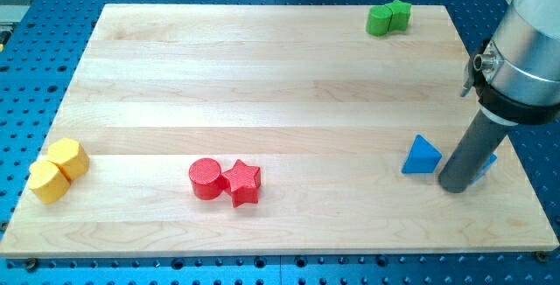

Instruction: Move the blue cube to the right of the triangle

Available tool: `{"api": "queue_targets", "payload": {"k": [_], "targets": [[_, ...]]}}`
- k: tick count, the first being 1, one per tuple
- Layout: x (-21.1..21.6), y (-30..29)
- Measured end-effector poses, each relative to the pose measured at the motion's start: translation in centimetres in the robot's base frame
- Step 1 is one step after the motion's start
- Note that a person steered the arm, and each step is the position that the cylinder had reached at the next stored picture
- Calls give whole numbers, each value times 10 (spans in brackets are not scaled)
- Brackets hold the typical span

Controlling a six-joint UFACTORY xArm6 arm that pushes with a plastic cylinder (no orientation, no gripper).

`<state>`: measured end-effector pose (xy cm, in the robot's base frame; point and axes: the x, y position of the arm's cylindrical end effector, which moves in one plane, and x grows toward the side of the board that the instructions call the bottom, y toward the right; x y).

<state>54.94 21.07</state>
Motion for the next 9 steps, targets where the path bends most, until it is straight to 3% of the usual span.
{"api": "queue_targets", "payload": {"k": [4,6,9], "targets": [[11,25],[-5,59],[-17,27]]}}
